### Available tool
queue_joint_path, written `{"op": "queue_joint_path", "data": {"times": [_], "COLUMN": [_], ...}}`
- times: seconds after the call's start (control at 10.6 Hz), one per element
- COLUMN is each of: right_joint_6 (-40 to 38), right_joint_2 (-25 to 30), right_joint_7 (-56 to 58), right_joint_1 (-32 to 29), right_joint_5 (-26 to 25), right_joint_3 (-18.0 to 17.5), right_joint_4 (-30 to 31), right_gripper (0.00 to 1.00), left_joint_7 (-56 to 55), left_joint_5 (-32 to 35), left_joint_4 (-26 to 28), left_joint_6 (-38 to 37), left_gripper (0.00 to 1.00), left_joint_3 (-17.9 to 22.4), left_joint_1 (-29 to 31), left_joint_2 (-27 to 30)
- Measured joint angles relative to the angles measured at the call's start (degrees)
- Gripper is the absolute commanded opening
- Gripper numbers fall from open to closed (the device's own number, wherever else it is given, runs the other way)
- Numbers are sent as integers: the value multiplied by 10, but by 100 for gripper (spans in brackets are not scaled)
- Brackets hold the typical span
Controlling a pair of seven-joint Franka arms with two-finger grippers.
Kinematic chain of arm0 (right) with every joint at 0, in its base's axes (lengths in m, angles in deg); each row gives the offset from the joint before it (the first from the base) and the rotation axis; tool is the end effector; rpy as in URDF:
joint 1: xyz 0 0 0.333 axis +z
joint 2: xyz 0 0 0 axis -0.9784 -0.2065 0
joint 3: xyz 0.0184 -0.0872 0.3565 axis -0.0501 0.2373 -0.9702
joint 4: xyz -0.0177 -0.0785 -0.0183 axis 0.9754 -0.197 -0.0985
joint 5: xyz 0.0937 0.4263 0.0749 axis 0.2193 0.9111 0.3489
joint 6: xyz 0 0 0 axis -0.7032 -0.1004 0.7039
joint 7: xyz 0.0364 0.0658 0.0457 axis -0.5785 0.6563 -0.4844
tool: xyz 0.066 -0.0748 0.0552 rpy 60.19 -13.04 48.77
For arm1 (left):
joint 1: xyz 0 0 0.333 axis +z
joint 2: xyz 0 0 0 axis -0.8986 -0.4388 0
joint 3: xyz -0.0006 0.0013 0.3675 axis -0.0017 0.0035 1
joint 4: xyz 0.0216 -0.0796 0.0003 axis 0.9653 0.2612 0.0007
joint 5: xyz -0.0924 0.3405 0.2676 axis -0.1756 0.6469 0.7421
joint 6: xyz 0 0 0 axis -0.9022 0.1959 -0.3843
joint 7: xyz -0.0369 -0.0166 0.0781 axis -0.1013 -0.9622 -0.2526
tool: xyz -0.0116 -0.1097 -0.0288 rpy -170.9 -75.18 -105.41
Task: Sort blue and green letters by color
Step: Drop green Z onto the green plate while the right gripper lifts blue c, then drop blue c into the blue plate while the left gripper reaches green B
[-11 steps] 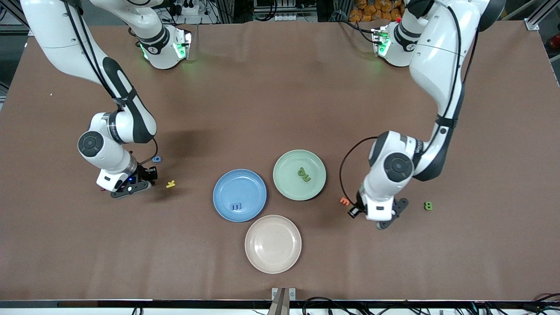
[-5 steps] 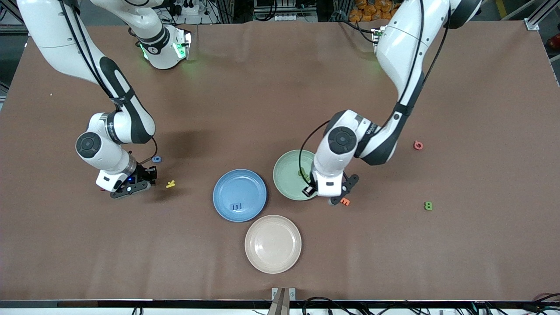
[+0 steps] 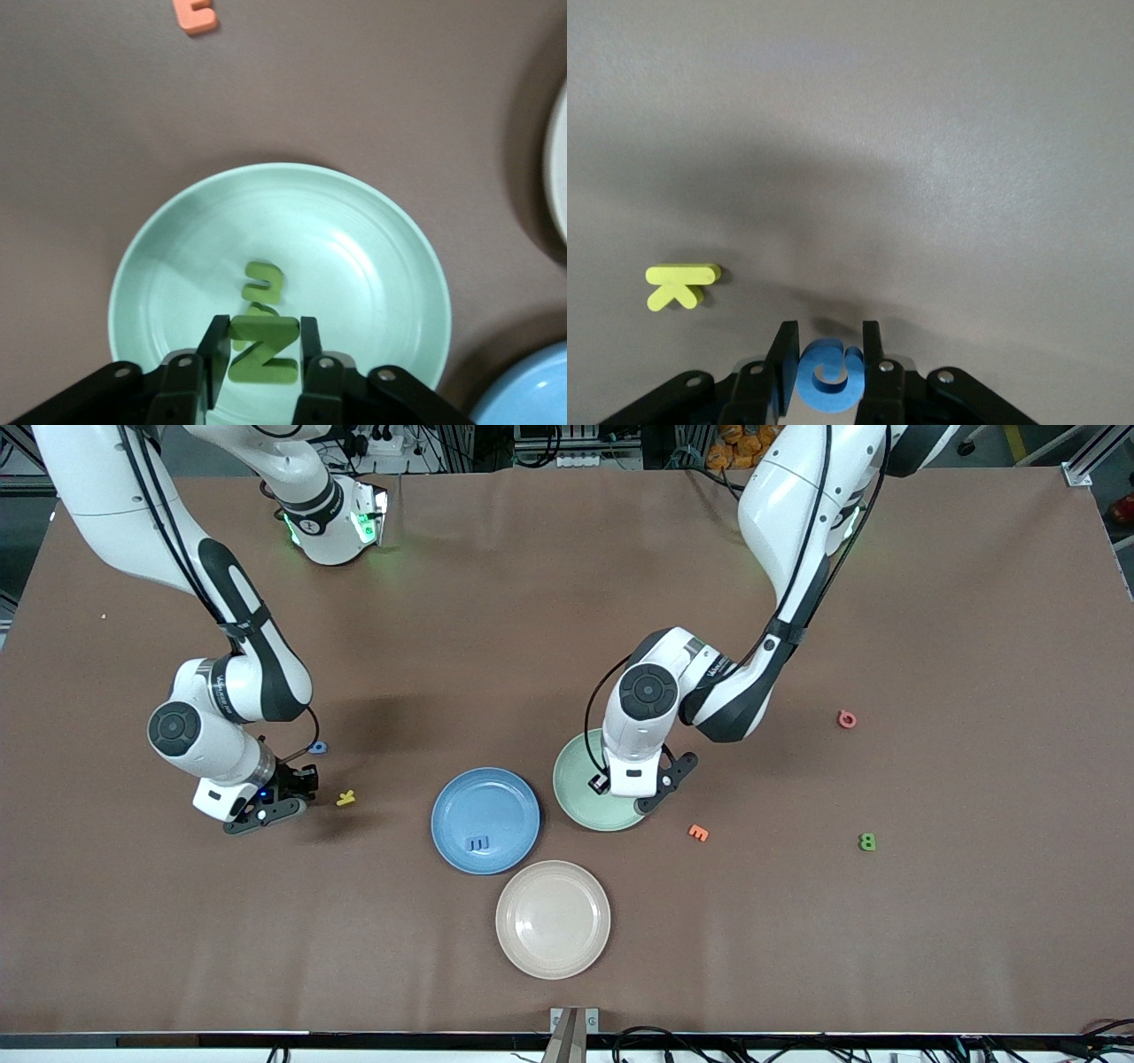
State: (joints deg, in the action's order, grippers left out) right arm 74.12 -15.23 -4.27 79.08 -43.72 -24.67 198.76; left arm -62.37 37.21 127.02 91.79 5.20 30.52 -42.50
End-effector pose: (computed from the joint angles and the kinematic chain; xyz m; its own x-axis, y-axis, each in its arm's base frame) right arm 0.6545 0.0195 0.1877 0.9414 0.3371 0.0130 0.3370 -0.9415 0.0087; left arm 0.6271 -0.4902 0.2417 0.7151 0.6984 -0.0302 0.6990 -0.7139 0.0418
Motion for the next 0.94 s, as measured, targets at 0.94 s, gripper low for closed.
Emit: {"op": "queue_joint_path", "data": {"times": [0.94], "right_joint_6": [-79], "right_joint_2": [-6], "right_joint_7": [-210], "right_joint_1": [70], "right_joint_5": [0], "right_joint_3": [-56], "right_joint_4": [-120], "right_gripper": [29], "left_joint_7": [125], "left_joint_5": [31], "left_joint_4": [2], "left_joint_6": [-31], "left_gripper": [100], "left_joint_3": [27], "left_joint_1": [145], "left_joint_2": [21]}}
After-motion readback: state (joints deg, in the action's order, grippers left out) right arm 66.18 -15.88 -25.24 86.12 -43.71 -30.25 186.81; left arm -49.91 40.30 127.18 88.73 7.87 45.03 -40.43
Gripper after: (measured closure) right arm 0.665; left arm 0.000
